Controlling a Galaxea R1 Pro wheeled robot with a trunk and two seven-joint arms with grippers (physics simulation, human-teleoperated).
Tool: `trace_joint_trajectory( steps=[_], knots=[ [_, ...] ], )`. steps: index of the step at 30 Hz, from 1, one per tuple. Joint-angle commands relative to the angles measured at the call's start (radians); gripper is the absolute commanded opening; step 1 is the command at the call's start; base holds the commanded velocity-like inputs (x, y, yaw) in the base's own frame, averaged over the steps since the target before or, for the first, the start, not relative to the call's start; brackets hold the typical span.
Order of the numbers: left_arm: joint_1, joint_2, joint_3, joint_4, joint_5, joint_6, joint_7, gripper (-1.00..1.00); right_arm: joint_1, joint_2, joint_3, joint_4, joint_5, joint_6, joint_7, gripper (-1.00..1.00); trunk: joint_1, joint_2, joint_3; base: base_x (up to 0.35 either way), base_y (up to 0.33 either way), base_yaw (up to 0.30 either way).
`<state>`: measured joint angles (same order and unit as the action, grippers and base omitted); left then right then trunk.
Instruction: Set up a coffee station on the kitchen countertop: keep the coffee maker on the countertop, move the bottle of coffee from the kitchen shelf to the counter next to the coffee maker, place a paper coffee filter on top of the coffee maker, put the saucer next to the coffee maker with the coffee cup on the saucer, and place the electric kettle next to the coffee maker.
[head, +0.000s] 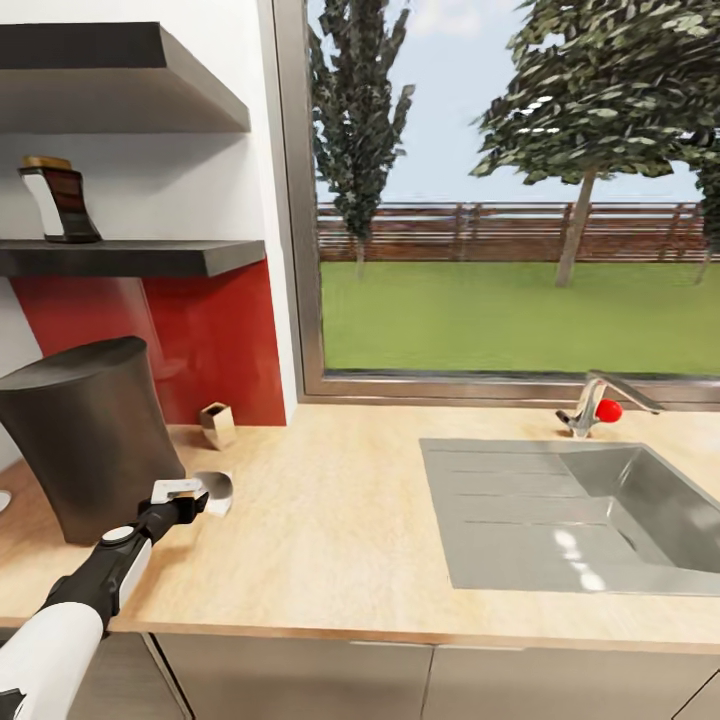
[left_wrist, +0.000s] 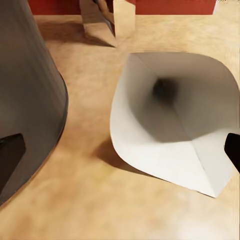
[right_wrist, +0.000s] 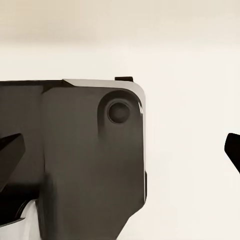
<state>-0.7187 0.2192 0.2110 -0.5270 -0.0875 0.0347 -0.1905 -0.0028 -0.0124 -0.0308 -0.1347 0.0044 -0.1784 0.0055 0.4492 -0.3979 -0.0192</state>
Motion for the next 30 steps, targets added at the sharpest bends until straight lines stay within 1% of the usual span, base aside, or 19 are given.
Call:
trace_joint_trajectory(
  steps=[1, 8, 14, 30],
  knots=[
    [-0.001, -0.001, 0.008, -0.001, -0.009, 0.004, -0.009, 1.00, 0.000, 0.000, -0.003, 0.000, 0.000, -0.003, 0.001, 1.00, 0.001, -0.002, -0.002, 0.093, 0.025, 0.000],
    [-0.001, -0.001, 0.008, -0.001, -0.008, 0.004, -0.009, 1.00, 0.000, 0.000, -0.003, 0.000, 0.001, -0.003, 0.001, 1.00, 0.001, -0.002, -0.002, 0.031, 0.006, 0.000],
    [-0.001, -0.001, 0.007, -0.001, -0.008, 0.004, -0.009, 1.00, 0.000, 0.000, -0.003, 0.000, 0.000, -0.003, 0.001, 1.00, 0.001, -0.002, -0.002, 0.102, 0.000, 0.000],
    [-0.001, -0.002, 0.007, 0.025, -0.005, 0.002, -0.010, 1.00, 0.000, 0.003, -0.002, 0.000, 0.003, -0.001, 0.001, 1.00, 0.001, -0.002, -0.002, 0.005, 0.000, 0.000]
  ],
)
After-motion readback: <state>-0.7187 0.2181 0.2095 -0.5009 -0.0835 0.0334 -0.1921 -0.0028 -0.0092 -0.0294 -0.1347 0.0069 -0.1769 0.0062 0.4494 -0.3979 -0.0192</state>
